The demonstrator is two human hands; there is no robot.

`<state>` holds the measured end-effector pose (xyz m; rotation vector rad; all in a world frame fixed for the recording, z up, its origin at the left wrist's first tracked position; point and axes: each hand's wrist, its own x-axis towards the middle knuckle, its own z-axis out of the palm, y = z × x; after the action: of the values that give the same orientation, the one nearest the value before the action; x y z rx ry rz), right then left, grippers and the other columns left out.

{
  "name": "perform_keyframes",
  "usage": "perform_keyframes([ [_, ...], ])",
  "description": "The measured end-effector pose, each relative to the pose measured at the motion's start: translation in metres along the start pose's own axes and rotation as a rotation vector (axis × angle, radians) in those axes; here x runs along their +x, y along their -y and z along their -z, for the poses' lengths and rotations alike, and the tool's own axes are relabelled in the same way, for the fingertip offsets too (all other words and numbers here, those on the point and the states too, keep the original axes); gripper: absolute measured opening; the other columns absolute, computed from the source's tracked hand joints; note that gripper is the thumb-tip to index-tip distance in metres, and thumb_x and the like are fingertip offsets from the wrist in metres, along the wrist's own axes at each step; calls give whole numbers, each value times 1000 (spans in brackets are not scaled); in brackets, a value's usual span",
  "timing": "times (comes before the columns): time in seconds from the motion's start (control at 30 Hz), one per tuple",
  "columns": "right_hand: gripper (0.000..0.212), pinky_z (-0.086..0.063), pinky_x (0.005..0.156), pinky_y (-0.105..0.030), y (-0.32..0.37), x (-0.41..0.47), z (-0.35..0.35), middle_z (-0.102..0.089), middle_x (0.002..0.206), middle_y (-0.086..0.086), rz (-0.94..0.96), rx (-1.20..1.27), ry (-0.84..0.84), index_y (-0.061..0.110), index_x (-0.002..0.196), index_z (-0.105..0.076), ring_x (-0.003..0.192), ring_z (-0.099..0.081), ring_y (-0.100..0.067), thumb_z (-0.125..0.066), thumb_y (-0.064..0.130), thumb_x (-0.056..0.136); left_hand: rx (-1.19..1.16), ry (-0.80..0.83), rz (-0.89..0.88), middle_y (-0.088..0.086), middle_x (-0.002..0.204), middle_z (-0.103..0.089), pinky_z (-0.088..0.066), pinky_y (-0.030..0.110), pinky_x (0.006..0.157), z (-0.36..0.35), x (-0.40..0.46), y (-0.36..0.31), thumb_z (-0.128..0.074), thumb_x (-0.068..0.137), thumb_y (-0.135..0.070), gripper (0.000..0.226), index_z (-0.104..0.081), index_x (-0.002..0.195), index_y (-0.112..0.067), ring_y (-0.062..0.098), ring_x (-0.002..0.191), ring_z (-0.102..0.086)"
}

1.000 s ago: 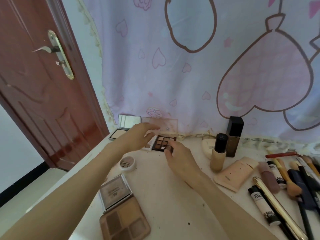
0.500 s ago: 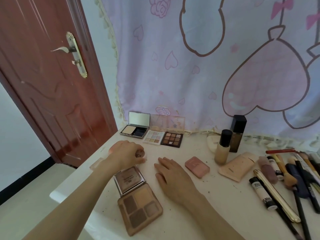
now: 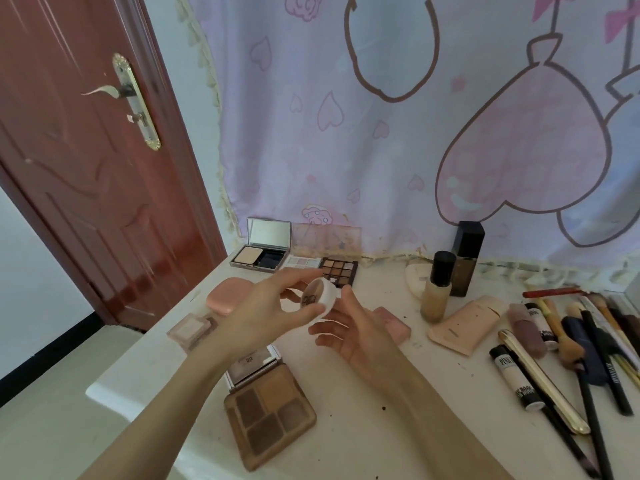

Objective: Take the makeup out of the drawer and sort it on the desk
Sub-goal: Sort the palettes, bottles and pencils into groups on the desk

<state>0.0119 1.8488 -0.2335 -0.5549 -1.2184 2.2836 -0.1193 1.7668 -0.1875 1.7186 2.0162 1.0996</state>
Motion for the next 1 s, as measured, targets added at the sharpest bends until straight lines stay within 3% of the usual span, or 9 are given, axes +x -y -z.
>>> perform_keyframes([
  [0.07, 50, -51, 58, -25, 3, -4, 0, -65, 80, -8, -17, 85, 33, 5, 105, -65, 65, -61, -15, -51, 43, 77, -48, 6, -59, -16, 110, -59, -46, 18, 86, -5, -3, -1, -69, 81, -27, 42, -54, 117, -41, 4, 100, -57],
  [0.17, 46, -52, 61, -22, 6, -8, 1, -66, 81, -7, -21, 177, 79, 4, 106, -65, 66, -61, -13, -52, 39, 79, -8, 13, -133, -16, 114, -55, -43, 13, 88, -6, -5, -4, -56, 79, -49, 48, -52, 125, -37, 4, 104, -53],
  [0.27, 45, -54, 66, -23, 8, -10, 0, -68, 88, -9, -40, 236, 111, 3, 107, -63, 75, -65, -15, -53, 37, 80, 280, 39, -224, -13, 120, -47, -32, 9, 91, -8, -7, -4, -32, 86, -58, 56, -43, 134, -31, -3, 109, -41],
  [0.4, 44, -56, 74, -26, 7, -11, -4, -69, 96, -14, -69, 366, 165, -1, 111, -60, 88, -68, -18, -49, 33, 84, 523, 14, -327, -3, 116, -47, -25, 21, 90, -14, -8, -2, -7, 94, -53, 59, -40, 131, -20, 8, 107, -32],
  [0.47, 44, -56, 76, -27, 7, -11, -4, -69, 100, -14, -59, 363, 174, -2, 115, -57, 93, -68, -19, -45, 31, 88, 555, -24, -354, -1, 110, -49, -27, 22, 88, -15, -6, -1, -10, 97, -48, 50, -40, 124, -18, 10, 101, -34],
  [0.63, 45, -56, 77, -28, 5, -8, -4, -69, 102, -16, -49, 328, 138, -2, 111, -58, 95, -68, -21, -50, 30, 82, 571, -96, -369, 5, 98, -54, -26, 19, 86, -20, -4, -6, -16, 99, -43, 54, -51, 115, -6, 11, 93, -35],
  [1.0, 41, -55, 80, -27, -3, -11, -13, -71, 98, -15, -72, 237, 220, -2, 100, -64, 94, -68, -20, -49, 31, 82, 554, -163, -420, 4, 84, -56, -32, 22, 75, -12, -8, -1, -35, 91, -26, 33, -59, 92, -3, 10, 81, -38],
])
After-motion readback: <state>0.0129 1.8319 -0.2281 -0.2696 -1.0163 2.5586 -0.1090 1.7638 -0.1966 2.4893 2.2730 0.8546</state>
